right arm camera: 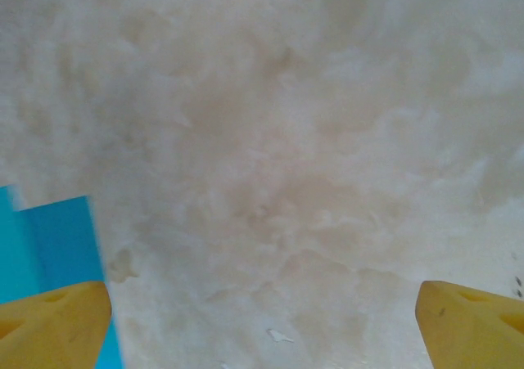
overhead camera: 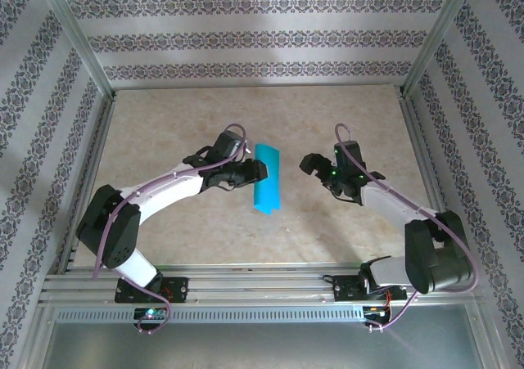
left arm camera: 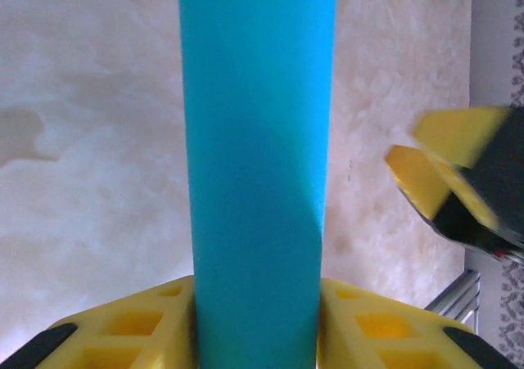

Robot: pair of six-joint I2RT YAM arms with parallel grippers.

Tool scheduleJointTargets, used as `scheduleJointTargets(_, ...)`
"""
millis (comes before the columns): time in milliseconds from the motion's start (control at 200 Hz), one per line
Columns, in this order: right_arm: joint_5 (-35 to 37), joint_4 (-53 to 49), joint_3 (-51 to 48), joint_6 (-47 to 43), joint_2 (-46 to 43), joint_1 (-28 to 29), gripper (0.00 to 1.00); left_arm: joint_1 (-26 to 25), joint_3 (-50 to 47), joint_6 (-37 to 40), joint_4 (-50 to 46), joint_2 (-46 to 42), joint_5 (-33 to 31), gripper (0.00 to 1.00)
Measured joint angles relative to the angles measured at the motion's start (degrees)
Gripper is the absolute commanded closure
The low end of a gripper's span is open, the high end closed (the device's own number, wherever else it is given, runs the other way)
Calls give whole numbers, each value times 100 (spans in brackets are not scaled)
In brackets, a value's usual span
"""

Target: Fold a paper plane with a square sheet of paper (pick it up from the middle)

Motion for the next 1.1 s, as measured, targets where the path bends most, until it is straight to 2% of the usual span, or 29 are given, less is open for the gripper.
scheduleJointTargets(175,-363,372,-118,-111,-216,-24,11,149,-310,-164,573,498,151,64)
scheduleJointTargets(310,-719,601,-175,-136,-103,118,20,160,-496,-166,828,717,168,63)
scheduleJointTargets(495,-1167,876,-103,-129,501,586,38,223,-763,-168,957,765,114,61)
scheduleJointTargets(670,-1438,1064,173,-61,1207,918,49,225,-815,-168,946,791,-76,65)
scheduleJointTargets(894,-1493,1165,380,-28,1475,1056,50,227,-793,-120,741,890,-258,66)
scheduleJointTargets(1099,-1410,1167,385,-26,1482,1010,50,236,-664,7,461,988,-372,62)
